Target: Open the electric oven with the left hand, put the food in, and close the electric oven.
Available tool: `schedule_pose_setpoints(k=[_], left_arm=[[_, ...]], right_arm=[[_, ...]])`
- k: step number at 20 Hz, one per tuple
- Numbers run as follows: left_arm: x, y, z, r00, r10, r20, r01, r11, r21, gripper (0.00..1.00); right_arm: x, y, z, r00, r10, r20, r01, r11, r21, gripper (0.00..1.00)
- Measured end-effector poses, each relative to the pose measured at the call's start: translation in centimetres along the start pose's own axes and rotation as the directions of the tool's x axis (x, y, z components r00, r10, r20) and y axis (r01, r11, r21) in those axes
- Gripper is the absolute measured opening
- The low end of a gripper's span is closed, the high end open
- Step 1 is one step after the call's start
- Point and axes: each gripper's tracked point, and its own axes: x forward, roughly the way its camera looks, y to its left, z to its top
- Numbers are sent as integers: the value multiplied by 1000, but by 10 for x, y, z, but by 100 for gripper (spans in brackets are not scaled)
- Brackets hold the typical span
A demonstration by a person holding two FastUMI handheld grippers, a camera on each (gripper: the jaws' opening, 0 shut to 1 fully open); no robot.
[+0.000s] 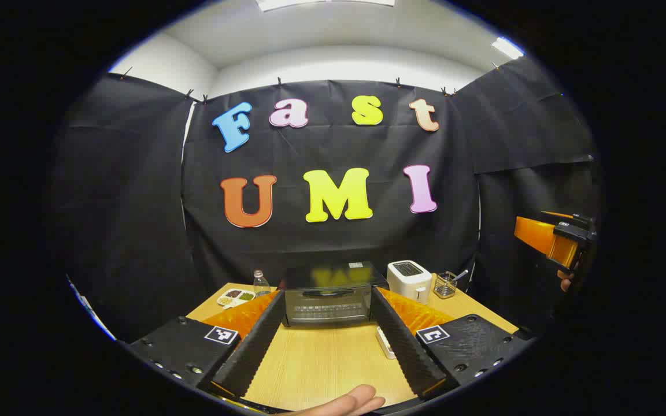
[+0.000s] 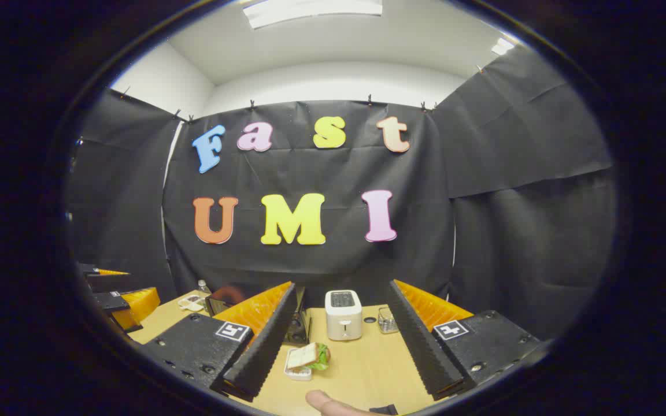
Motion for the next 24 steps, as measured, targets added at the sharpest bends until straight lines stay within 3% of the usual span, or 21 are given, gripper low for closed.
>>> schedule_pose_setpoints(k=[2, 3, 4, 5, 6, 7, 8, 9, 10, 12, 15, 19, 21, 22, 24], left_arm=[[0, 6, 3, 1000, 19, 11, -19, 1000, -11, 100], [1, 7, 3, 1000, 22, 15, -22, 1000, -12, 96], [2, 9, 4, 999, 24, 21, -24, 1000, -13, 96], [2, 10, 5, 999, 26, 31, -26, 1000, -12, 96], [3, 12, 7, 999, 30, 41, -29, 999, -14, 96], [3, 12, 7, 999, 27, 47, -26, 999, -20, 96], [3, 11, 6, 999, 19, 47, -17, 999, -26, 96], [4, 9, 6, 999, 9, 47, -8, 999, -31, 96], [5, 8, 6, 999, 2, 48, 0, 999, -34, 96], [6, 10, 7, 999, 6, 51, -4, 999, -38, 100], [7, 19, 15, 995, 41, 90, -36, 998, -50, 96], [27, 18, 16, 993, 29, 113, -26, 999, -27, 95], [44, 22, 14, 993, 48, 106, -45, 999, -23, 95], [55, 25, 14, 993, 63, 104, -61, 998, -22, 95], [82, 25, 9, 994, 75, 80, -73, 997, -33, 95]], right_arm=[[-3, -4, -1, 1000, -11, 7, 11, 1000, 21, 90], [-5, -3, -2, 1000, -7, 3, 7, 1000, 22, 90], [-6, -4, -3, 1000, -6, -1, 6, 1000, 22, 100], [-7, -5, 0, 1000, -7, 2, 7, 1000, 24, 90], [-8, -6, 1, 1000, -8, 6, 8, 1000, 24, 100], [-8, -8, 3, 1000, -14, 11, 14, 1000, 24, 100], [-8, -11, 4, 1000, -22, 19, 22, 1000, 20, 90], [-8, -13, 5, 999, -27, 25, 27, 1000, 15, 90], [-8, -13, 4, 999, -29, 25, 29, 1000, 13, 100], [-6, -12, 4, 999, -26, 25, 26, 1000, 9, 100], [-2, -11, 3, 1000, -19, 23, 19, 1000, 25, 100], [11, -10, 4, 1000, -6, 29, 4, 999, 53, 100], [21, -3, 4, 999, 33, 22, -34, 998, 47, 100], [28, -5, 6, 999, 39, 28, -40, 998, 41, 90], [41, -9, 8, 999, 35, 37, -36, 999, 27, 90]])
